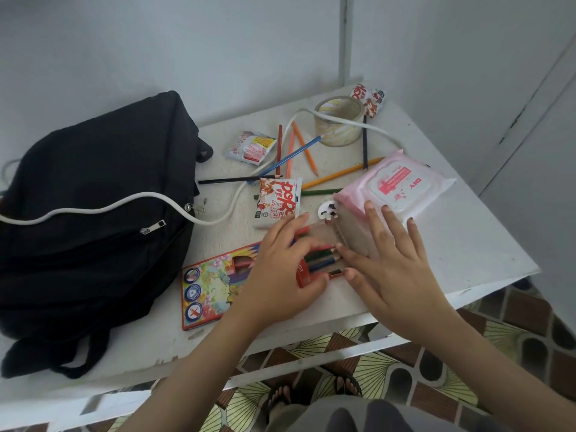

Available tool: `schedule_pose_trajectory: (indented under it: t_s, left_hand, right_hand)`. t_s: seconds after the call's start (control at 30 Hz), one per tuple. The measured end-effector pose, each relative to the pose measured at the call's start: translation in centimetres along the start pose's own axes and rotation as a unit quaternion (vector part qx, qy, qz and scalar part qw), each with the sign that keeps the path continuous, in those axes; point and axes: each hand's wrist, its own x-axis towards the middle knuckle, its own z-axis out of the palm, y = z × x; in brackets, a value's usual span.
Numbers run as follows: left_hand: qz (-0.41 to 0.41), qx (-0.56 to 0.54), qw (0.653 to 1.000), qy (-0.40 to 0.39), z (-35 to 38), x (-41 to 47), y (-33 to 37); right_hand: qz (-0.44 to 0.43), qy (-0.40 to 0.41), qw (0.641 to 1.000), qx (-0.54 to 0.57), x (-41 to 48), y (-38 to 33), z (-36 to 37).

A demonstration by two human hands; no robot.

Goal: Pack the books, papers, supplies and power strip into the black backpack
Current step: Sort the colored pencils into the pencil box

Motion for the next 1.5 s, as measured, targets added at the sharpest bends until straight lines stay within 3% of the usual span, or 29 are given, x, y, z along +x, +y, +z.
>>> schedule_pose_trajectory:
  t_s: [0.17, 0.27, 0.33, 0.5, 0.6, 0.67, 0.8, 0.93, 1.0, 1.07, 1.2, 1.33, 1.5]
  left_hand:
    - [0.007, -0.054, 0.998, 0.028, -0.4, 0.7, 0.1]
    - [-0.014, -0.073, 0.995, 0.071, -1.2, 2.6, -0.1]
    - [-0.016, -0.047, 0.994, 0.102, -1.5, 4.5, -0.5]
    - [-0.005, 0.024, 0.995, 0.096, -1.7, 8.6, -2.0]
    - [0.014, 0.047, 0.997, 0.064, -1.5, 10.0, -2.1]
    - [0.021, 0.068, 0.996, 0.046, -1.5, 10.7, -2.3]
    - [0.029, 0.112, 0.993, 0.03, -1.1, 11.8, -2.9]
    - [0.03, 0.127, 0.991, 0.017, -0.9, 12.5, -2.9]
    - [0.03, 0.127, 0.991, 0.015, -0.8, 12.6, -3.0]
    - [0.031, 0.111, 0.993, 0.039, -0.7, 12.6, -3.1]
    - [0.022, 0.034, 0.991, 0.124, -0.6, 12.3, -2.9]
    - [-0.018, -0.104, 0.967, 0.231, -0.8, 11.7, -2.0]
    - [-0.044, -0.241, 0.905, 0.348, -2.1, 10.4, 0.1]
  right_hand:
    - [0.056, 0.084, 0.977, 0.186, 3.1, 0.8, -1.9]
    - [0.088, 0.13, 0.974, 0.165, 7.1, 2.6, -3.0]
    - [0.134, 0.137, 0.978, 0.086, 10.1, 3.6, -3.5]
    - [0.253, -0.049, 0.955, -0.147, 16.1, 4.6, -3.7]
    - [0.289, -0.128, 0.934, -0.168, 17.5, 5.0, -2.9]
    - [0.3, -0.139, 0.93, -0.162, 17.8, 5.3, -2.5]
    - [0.286, -0.088, 0.943, -0.147, 17.6, 5.4, -3.1]
    - [0.26, 0.027, 0.957, -0.128, 16.1, 4.8, -5.0]
    - [0.242, 0.114, 0.96, -0.081, 15.1, 4.9, -6.0]
    - [0.223, 0.217, 0.949, 0.053, 13.9, 4.7, -7.2]
    - [0.209, 0.354, 0.844, 0.345, 11.5, 3.0, -9.2]
    - [0.239, 0.342, 0.779, 0.468, 9.1, 1.8, -8.7]
    - [0.25, 0.304, 0.815, 0.426, 6.7, 0.9, -6.3]
